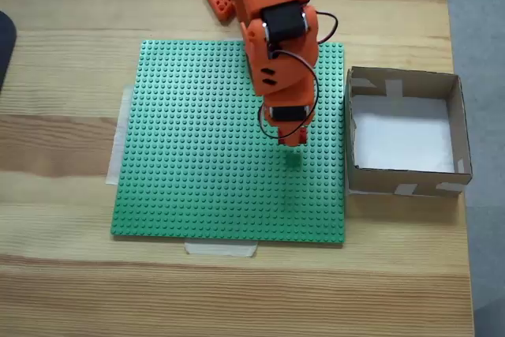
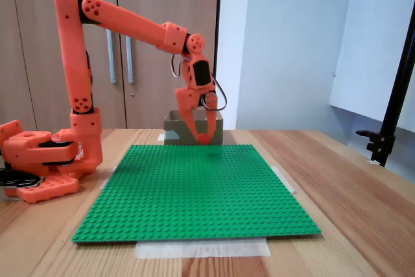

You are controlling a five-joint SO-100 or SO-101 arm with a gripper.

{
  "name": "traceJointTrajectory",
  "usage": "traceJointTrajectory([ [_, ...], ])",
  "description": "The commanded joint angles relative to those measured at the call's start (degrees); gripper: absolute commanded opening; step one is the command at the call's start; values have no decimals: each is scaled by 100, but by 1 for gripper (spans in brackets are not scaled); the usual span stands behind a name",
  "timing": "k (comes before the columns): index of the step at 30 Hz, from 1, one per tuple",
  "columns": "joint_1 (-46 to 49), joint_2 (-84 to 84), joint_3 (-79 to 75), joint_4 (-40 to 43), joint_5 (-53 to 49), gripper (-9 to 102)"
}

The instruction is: Pick the red lego block and put it in the box.

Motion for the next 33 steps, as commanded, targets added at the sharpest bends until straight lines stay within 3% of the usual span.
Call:
traceJointTrajectory([
  [1,-114,343,-510,193,62,4],
  [14,-835,431,-2048,1099,325,5],
  [33,-2197,229,-2566,1002,554,6],
])
